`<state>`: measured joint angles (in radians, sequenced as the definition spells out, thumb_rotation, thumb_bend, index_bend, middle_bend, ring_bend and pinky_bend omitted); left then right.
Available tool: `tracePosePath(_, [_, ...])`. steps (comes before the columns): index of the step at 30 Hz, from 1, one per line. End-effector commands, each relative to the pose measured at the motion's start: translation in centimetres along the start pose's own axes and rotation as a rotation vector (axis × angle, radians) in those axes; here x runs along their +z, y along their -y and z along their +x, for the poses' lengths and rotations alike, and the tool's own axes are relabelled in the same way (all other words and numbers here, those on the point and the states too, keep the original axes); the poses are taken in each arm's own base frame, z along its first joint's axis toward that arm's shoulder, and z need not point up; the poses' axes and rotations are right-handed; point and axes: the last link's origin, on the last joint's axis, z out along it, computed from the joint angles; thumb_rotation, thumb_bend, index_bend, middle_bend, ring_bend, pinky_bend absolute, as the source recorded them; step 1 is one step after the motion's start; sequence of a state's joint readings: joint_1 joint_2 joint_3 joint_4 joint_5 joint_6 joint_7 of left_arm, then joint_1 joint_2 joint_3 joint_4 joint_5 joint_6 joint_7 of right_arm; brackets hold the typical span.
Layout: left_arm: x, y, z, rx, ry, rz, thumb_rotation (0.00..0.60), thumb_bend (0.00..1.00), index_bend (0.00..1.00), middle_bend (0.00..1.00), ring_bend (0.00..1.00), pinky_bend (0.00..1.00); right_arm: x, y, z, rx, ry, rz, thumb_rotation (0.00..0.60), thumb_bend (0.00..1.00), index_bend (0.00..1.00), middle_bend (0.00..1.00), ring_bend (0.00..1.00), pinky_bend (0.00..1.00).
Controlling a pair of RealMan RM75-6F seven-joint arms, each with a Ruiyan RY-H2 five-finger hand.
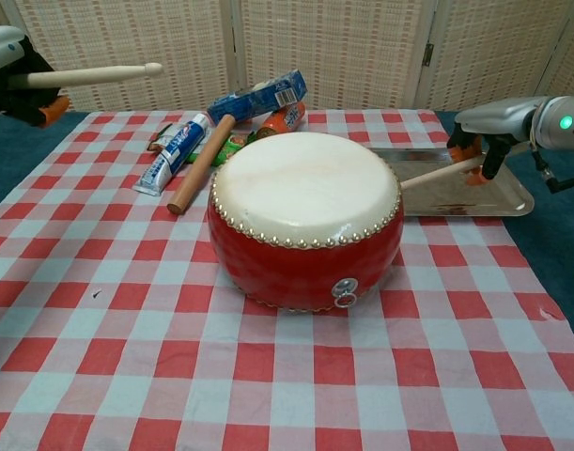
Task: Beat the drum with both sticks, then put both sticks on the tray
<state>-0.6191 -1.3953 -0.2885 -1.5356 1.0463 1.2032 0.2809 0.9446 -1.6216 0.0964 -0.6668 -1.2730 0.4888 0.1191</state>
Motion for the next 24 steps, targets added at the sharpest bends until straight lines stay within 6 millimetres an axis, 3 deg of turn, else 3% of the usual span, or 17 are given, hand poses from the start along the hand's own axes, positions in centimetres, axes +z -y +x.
tracePosePath(1, [0.1, 0.1, 0.0, 0.0, -0.002, 0.0, 0.6, 0.83, 1.0, 1.0, 1.0, 1.0, 0.2, -0.1, 0.1, 0.011, -0.005, -0.013, 0.6, 0.2, 0.51, 0.49, 0.35, 0.47])
tracePosePath(4, [0.1, 0.2, 0.1, -0.003, -0.006, -0.002, 0.6, 0.83, 1.0, 1.0, 1.0, 1.0, 0.2, -0.4, 0.3, 0.01, -0.015, -0.019, 0.6, 0.17, 0.44, 0.45, 0.29, 0.43])
tracePosePath(9, [0.1, 0.2, 0.3, -0.003, -0.01, -0.007, 0.6, 0.83, 1.0, 1.0, 1.0, 1.0, -0.2, -0.7, 1.0, 0.009, -0.039, -0.014, 0.6, 0.11, 0.23, 0.33, 0.18, 0.33])
tracePosePath(15, [0.0, 0.0, 0.5, -0.002, -0.017, -0.017, 0.6, 0.83, 1.0, 1.0, 1.0, 1.0, -1.0, -0.8, 2.1, 0.056, -0.08, 0.002, 0.6, 0.11, 0.2, 0.31, 0.16, 0.32])
tracePosePath(17, [-0.2, -0.3, 0.6, -0.004, -0.021, -0.027, 0.6, 0.83, 1.0, 1.0, 1.0, 1.0, -1.8, -0.8, 3.2, 0.095, -0.118, 0.025, 0.6, 0.11, 0.22, 0.31, 0.17, 0.32])
tracePosePath(20, [-0.8, -1.1, 0.5, 0.002, -0.026, -0.066, 0.6, 0.82, 1.0, 1.0, 1.0, 1.0, -5.7, -1.8, 6.0, 0.135, -0.198, 0.077, 0.6, 0.11, 0.26, 0.31, 0.19, 0.32])
tracePosePath(24, [-1.1, -2.1, 0.5, 0.011, -0.03, -0.1, 0.6, 0.82, 1.0, 1.0, 1.0, 1.0, -9.1, -1.7, 8.2, 0.169, -0.224, 0.089, 0.6, 0.11, 0.3, 0.31, 0.22, 0.34])
